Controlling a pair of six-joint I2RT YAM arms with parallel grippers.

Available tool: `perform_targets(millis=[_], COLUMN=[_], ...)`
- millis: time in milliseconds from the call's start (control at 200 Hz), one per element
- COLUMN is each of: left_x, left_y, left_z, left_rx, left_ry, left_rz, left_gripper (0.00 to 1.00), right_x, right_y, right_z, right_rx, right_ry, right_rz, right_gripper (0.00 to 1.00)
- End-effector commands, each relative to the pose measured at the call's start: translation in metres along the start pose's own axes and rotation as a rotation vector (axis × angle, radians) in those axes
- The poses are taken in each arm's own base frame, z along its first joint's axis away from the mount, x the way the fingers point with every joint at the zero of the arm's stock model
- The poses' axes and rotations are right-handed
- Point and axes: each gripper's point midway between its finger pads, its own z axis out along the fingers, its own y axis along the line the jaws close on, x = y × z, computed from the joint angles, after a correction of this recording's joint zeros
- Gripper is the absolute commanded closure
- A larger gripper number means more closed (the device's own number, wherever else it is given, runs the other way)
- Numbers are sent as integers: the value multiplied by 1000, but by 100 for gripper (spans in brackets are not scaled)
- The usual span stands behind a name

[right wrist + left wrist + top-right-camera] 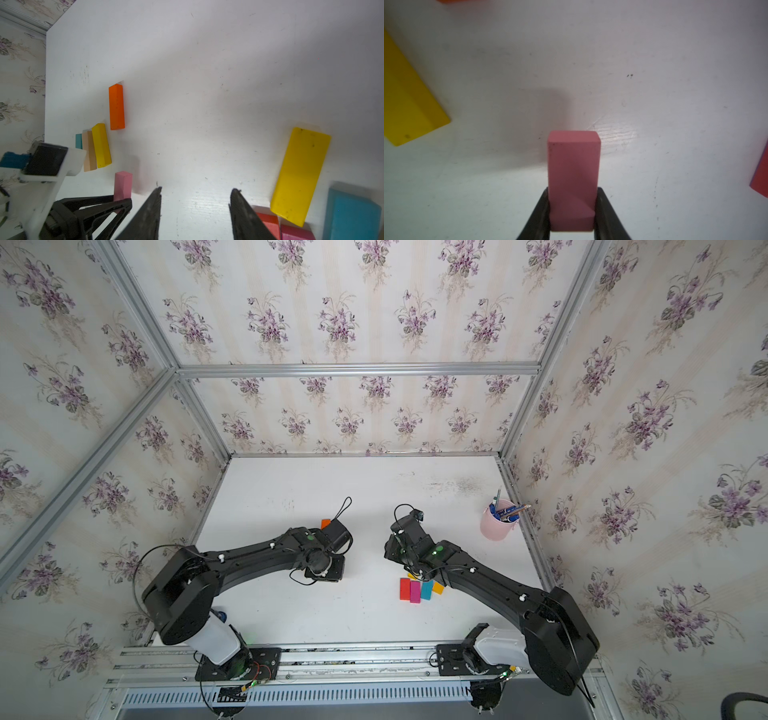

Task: Assemble the letter h with building blocks
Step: Place the building block at the center of the board, then pick up the building block from the center of the board.

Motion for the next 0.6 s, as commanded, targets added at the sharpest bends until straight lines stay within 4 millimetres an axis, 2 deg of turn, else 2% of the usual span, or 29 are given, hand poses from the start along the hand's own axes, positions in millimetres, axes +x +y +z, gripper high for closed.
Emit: perform_targets(millis=[0, 70, 110, 195, 265, 365, 470, 599], left_x=[2, 4, 3, 1, -1, -4, -6, -3], left_y=[-8, -8, -9, -7, -1, 15, 46, 94], left_z=[17, 21, 19, 8, -8, -41, -78, -106], left_rx=[5, 1, 7, 3, -11, -34, -66, -41], left_ry=[41, 45, 35, 4, -28, -108, -215, -273], left_rz=[-3, -4, -2, 3, 7, -3, -64, -238], left_gripper=[72, 50, 40, 28, 24, 21, 19, 22], right_x=[7, 11, 13, 19, 26, 43, 66, 97], right_y=[-2, 1, 3, 6, 13, 27, 49, 71], right_z=[5, 9, 11, 17, 21, 27, 37, 54], right_rx=[-6, -24, -35, -54, -72, -85, -125, -137], right_ry=[30, 50, 58, 83, 112, 147, 179, 244], right_rz=[-16, -40, -57, -93, -129, -189, -234, -307], right_gripper=[45, 43, 38, 33, 31, 31, 31, 34])
